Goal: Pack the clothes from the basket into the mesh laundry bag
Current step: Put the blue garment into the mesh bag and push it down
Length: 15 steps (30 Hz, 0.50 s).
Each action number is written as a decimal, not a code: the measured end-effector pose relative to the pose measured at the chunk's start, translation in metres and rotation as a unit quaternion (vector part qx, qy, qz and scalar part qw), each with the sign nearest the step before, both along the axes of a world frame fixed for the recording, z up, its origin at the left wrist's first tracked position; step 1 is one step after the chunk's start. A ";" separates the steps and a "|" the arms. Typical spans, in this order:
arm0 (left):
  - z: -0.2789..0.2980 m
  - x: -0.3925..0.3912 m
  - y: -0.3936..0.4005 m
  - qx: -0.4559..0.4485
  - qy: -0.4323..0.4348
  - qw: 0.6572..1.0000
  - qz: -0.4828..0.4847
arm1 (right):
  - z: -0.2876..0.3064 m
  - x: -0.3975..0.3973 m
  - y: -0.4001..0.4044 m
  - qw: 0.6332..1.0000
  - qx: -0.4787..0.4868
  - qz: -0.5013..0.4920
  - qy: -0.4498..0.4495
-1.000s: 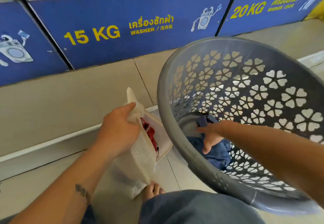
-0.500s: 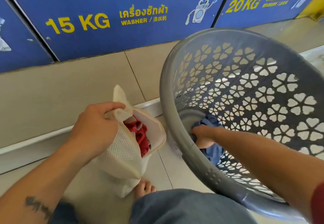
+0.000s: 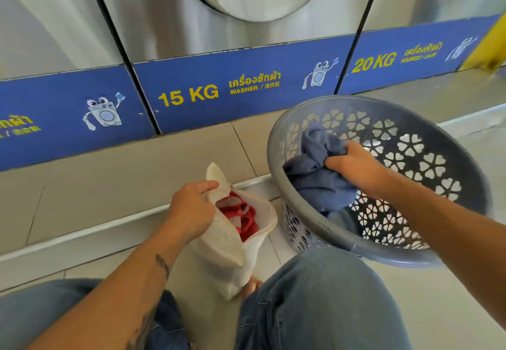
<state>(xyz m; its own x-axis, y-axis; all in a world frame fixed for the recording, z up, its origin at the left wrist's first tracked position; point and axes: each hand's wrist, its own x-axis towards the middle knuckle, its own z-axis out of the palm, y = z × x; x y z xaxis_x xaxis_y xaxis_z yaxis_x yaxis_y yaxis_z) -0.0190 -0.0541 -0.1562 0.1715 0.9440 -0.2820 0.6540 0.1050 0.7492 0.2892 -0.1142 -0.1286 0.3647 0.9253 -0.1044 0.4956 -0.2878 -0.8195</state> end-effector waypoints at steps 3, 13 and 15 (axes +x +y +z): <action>0.002 -0.017 -0.010 -0.007 -0.006 1.000 0.010 | 0.055 -0.029 -0.013 0.996 0.082 -0.028 0.028; 0.012 -0.062 -0.030 -0.033 -0.129 0.988 0.079 | 0.024 -0.203 0.011 0.969 0.020 0.065 -0.238; 0.011 -0.067 -0.029 -0.025 -0.154 0.985 0.079 | 0.004 -0.213 0.015 0.948 -0.042 0.114 -0.294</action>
<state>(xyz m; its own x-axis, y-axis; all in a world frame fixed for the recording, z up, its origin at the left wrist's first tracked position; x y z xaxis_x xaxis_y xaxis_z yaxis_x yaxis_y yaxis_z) -0.0860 -0.0834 -0.1456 0.1087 0.9517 -0.2872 0.3697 0.2295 0.9004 0.0758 -0.0987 -0.1246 0.1733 0.9846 -0.0212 0.9173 -0.1692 -0.3605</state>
